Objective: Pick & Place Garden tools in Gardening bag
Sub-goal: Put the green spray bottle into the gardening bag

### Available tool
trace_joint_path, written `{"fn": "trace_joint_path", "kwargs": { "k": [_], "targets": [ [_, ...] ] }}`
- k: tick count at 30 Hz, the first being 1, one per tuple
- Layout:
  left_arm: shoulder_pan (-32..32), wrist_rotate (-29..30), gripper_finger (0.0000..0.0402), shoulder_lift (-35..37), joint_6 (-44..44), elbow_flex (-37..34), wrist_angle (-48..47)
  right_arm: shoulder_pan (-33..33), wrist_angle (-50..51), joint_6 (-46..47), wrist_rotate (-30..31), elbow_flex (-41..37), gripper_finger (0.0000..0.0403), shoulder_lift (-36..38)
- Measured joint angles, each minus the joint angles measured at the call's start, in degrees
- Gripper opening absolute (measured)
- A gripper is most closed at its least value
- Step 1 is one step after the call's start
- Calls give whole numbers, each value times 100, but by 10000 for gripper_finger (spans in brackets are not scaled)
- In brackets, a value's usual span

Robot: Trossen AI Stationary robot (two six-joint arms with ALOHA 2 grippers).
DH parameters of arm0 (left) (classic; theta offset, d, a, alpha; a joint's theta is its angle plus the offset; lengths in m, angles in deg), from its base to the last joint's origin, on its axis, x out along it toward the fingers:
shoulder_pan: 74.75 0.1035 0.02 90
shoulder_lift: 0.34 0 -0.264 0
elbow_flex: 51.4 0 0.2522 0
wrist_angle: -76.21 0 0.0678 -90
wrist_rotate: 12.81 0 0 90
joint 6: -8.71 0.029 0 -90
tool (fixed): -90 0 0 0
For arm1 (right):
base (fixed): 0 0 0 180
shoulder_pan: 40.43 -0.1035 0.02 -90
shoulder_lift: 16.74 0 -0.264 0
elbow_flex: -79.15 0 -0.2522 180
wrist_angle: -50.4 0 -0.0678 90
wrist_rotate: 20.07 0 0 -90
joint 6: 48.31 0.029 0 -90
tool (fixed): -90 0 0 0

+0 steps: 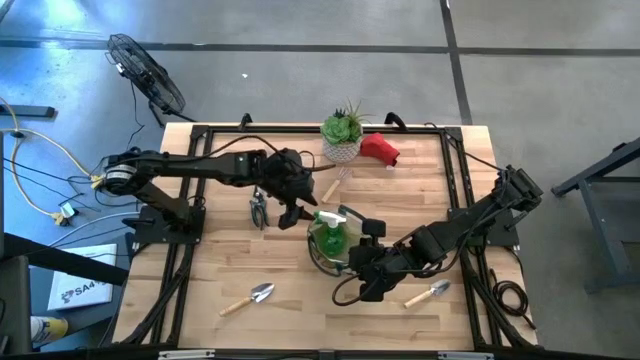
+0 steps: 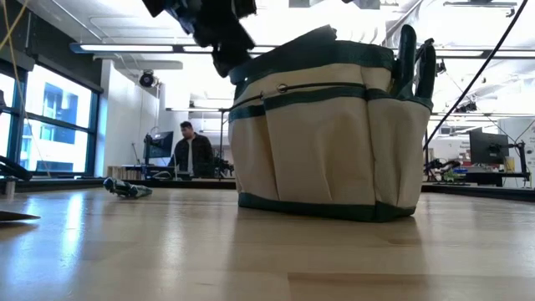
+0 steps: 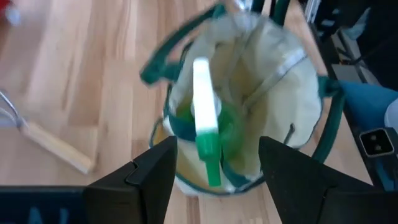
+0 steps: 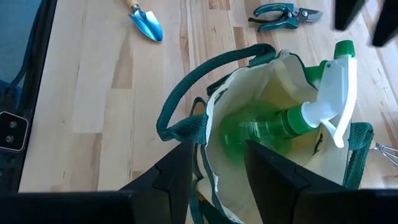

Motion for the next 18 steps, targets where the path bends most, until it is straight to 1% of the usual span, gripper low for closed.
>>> {"fn": "trace_joint_path", "kwargs": {
  "k": [4,9,15,18],
  "targets": [
    [2,-11,223,-294,-68,-6,-58,0,-5,4,0,0,137,-2],
    [2,-33,223,-536,7,-4,87,0,-12,12,-1,0,137,-2],
    [2,-46,223,-553,115,-4,226,0,-7,13,-2,0,137,-2],
    [3,-153,223,-553,99,-4,425,0,-7,13,-1,0,137,-2]
  ]
}}
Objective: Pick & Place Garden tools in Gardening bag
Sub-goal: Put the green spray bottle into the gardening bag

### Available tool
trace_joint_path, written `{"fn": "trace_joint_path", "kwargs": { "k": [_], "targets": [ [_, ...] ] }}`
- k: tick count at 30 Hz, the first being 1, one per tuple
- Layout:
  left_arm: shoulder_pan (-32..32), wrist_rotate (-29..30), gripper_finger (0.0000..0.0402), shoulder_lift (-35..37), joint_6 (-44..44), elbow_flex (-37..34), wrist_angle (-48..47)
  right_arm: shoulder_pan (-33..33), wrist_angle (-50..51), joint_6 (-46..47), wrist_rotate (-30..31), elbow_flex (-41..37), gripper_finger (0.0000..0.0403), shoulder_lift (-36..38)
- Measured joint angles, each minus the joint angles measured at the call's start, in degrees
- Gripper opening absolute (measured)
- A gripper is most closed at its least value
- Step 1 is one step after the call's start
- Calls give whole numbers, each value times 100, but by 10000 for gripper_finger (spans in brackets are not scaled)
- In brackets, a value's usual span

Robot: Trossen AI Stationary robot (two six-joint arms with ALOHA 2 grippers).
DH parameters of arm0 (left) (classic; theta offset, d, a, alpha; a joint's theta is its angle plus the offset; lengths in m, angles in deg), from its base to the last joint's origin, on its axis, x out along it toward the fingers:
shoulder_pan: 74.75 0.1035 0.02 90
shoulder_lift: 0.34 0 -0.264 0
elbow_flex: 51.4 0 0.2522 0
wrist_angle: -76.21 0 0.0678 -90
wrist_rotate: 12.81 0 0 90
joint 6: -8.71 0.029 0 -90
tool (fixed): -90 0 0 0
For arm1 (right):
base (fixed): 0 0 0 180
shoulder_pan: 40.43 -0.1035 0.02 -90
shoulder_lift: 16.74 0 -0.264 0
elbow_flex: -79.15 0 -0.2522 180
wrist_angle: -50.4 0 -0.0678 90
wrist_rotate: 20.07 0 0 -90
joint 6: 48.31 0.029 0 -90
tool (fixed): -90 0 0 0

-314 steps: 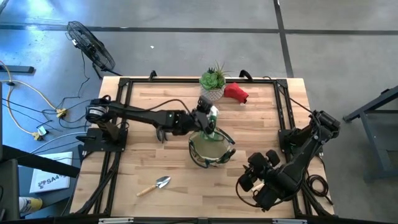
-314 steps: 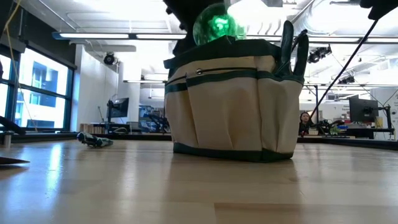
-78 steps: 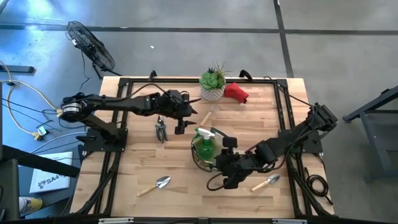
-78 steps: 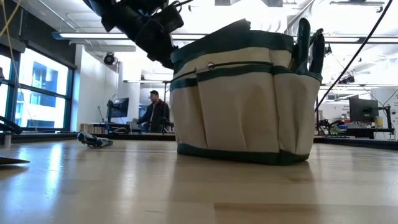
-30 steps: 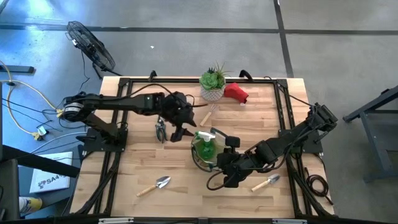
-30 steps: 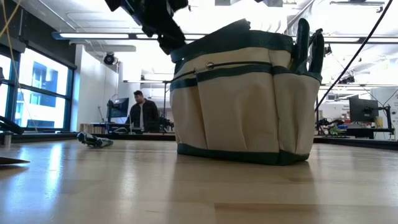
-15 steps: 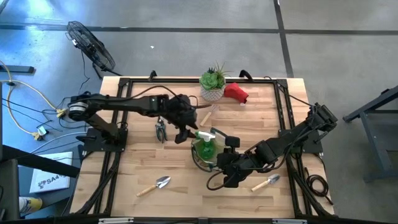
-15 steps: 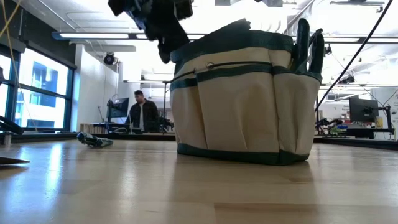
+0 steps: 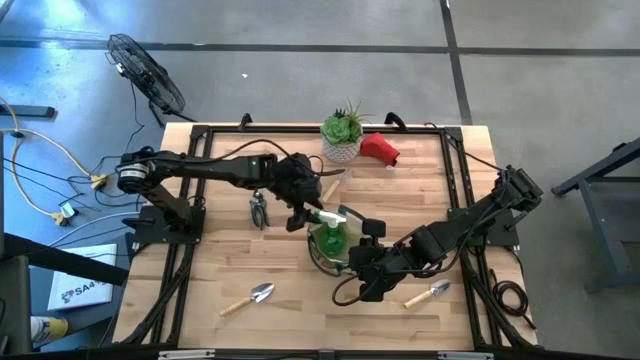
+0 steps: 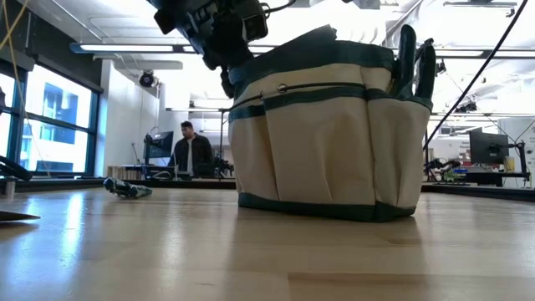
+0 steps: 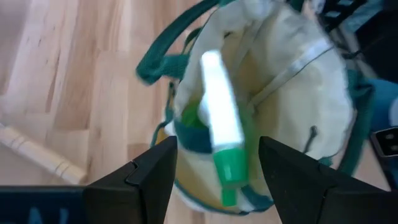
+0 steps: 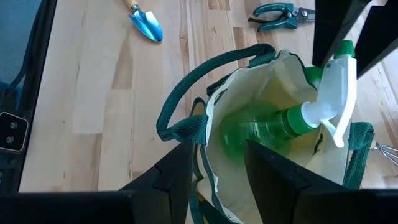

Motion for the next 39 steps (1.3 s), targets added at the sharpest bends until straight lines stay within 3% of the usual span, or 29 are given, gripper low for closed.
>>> {"fn": "trace_joint_path", "kwargs": {
  "k": [3,20,28,34,39],
  "targets": [
    [-1,-229,223,0,-17,0,57,0,-1,0,1,0,137,0],
    [1,-300,217,-44,-20,0,232,0,-3,2,1,0,137,0],
    [1,-291,139,-44,-22,0,314,0,-1,-13,1,0,137,0],
    [1,157,61,-44,-37,0,280,0,-1,-13,1,0,137,0],
    [1,139,49,-44,-33,0,274,0,-1,-15,1,0,137,0]
  ]
}}
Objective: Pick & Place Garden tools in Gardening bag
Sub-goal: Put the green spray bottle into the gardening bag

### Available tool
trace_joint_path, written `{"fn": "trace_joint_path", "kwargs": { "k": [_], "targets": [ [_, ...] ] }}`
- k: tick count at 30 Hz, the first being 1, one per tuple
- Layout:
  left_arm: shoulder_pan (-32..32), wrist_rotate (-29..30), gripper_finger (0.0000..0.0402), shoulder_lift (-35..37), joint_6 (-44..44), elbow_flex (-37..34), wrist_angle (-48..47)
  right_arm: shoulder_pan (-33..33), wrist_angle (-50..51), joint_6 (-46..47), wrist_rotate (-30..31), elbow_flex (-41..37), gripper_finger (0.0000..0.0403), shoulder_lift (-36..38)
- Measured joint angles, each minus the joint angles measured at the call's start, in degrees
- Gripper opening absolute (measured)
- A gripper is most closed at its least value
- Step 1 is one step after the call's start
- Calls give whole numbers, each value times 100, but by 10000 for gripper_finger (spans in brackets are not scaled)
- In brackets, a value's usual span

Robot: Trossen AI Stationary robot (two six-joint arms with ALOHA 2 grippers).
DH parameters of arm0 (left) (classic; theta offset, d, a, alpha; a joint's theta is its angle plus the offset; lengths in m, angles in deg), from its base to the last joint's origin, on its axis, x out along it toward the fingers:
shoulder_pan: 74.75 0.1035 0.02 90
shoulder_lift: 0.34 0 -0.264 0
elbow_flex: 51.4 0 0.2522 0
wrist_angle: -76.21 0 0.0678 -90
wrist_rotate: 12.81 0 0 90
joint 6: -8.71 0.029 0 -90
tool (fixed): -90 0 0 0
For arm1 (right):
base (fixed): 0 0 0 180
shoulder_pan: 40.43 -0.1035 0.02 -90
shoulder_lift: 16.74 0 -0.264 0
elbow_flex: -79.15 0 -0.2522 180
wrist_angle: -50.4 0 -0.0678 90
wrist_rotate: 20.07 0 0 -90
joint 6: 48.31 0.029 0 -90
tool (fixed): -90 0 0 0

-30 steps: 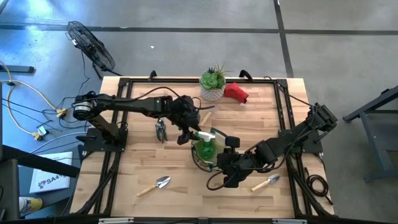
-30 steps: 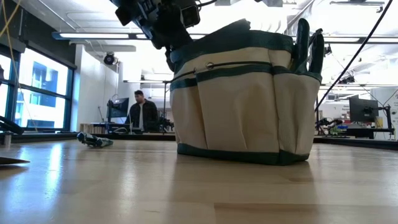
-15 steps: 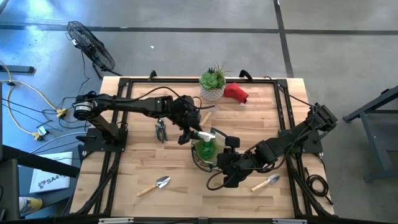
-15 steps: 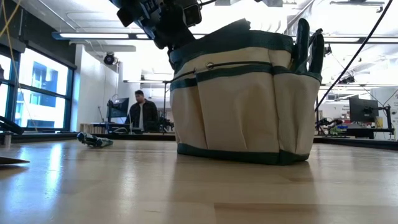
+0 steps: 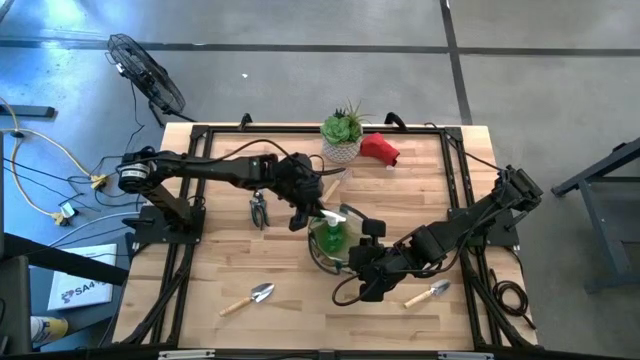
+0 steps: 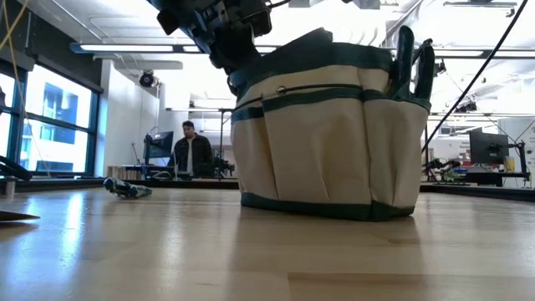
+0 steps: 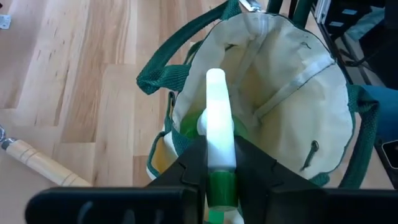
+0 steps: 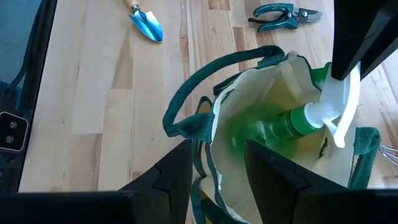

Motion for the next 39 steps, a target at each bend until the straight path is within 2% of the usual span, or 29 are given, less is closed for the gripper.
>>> {"fn": "trace_joint_path", "kwargs": {
  "k": [7,10,14,22,26,31,35,39],
  "targets": [
    [0,-213,91,0,72,0,-106,0,0,0,0,0,137,0],
    [0,-353,76,0,123,0,-105,0,1,-1,0,0,137,0],
    [-4,-224,49,0,154,0,-100,0,2,-2,0,0,137,0],
    [-4,-263,61,17,162,14,-127,0,2,-2,0,0,137,0],
    [-7,-305,74,22,217,250,-420,0,3,-2,0,0,137,0],
    [-9,-210,50,22,315,507,-639,0,7,-2,-1,0,137,0],
    [-9,-205,49,22,361,744,-826,0,4,4,-2,0,137,0],
    [-43,-208,67,22,363,999,-1065,0,5,7,-2,0,137,0]
  ]
}}
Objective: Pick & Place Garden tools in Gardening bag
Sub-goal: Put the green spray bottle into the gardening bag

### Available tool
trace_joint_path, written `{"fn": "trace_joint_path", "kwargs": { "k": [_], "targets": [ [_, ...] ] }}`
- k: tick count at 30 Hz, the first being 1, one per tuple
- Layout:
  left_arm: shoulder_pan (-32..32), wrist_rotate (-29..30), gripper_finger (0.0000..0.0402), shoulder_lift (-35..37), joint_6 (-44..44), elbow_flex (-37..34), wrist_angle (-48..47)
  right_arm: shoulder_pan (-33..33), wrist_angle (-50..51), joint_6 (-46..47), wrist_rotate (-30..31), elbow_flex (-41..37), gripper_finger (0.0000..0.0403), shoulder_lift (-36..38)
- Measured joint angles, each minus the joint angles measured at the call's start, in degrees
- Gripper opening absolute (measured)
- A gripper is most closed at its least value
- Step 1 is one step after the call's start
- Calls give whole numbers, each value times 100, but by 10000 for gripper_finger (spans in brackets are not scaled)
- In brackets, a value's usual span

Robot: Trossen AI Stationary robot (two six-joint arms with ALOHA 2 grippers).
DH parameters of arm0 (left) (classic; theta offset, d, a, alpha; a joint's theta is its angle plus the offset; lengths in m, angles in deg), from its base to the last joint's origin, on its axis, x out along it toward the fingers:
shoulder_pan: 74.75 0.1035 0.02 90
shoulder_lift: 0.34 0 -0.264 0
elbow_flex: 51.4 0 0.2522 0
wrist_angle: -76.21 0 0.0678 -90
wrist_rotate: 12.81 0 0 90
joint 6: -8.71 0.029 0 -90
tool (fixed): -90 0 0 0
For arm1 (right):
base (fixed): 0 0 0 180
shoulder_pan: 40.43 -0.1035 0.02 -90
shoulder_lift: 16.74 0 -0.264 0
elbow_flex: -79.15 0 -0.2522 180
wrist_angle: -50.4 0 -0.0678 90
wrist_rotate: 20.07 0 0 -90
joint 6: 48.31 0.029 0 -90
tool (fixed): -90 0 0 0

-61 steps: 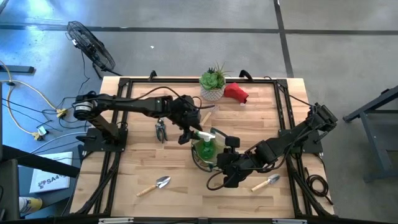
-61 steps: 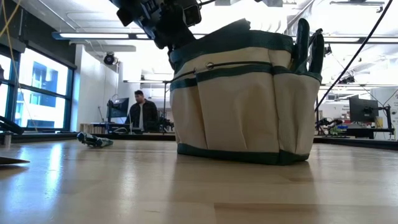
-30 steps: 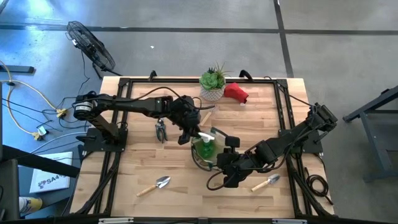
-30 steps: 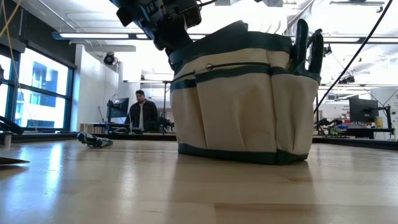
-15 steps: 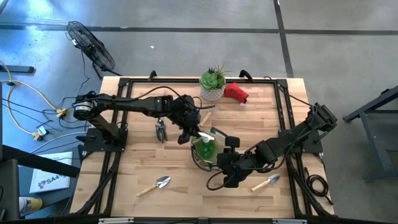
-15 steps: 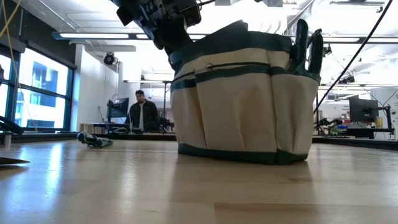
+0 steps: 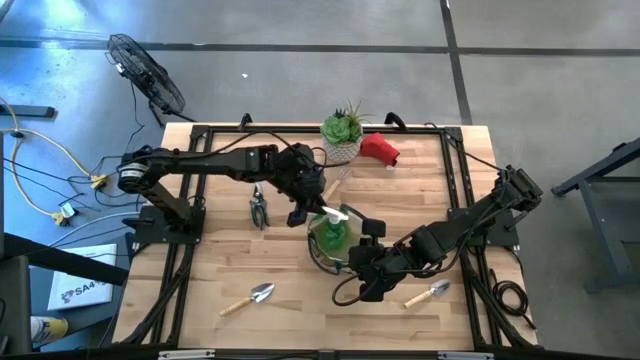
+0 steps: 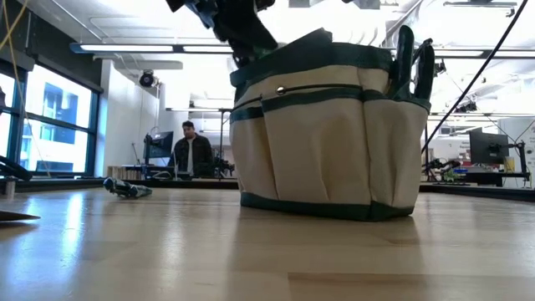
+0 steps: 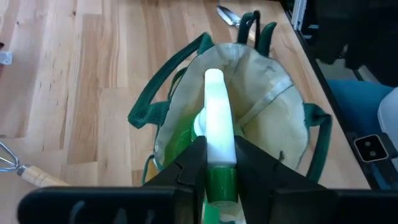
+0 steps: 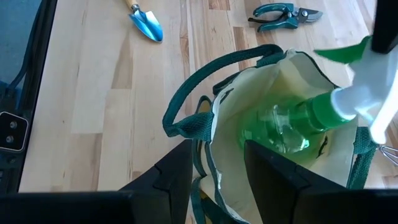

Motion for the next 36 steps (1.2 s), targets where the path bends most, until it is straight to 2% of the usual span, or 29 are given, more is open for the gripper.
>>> {"fn": "trace_joint_path", "kwargs": {
  "k": [3,8,13,17,26,31,36],
  "targets": [
    [-57,25,70,0,82,236,-285,0,0,2,0,0,137,0],
    [-261,381,51,0,107,523,-465,0,1,7,0,0,137,0],
    [-472,428,59,0,218,584,-517,0,-1,9,0,0,137,0],
    [-596,300,69,0,367,582,-528,0,-1,11,0,0,137,0],
    [-685,121,54,-4,655,582,-361,0,-1,11,0,0,137,0],
    [-678,-198,65,-168,951,556,-372,0,-1,11,0,0,137,0],
    [-678,-375,57,-428,1102,555,-226,0,6,15,0,0,137,0]
  ]
}}
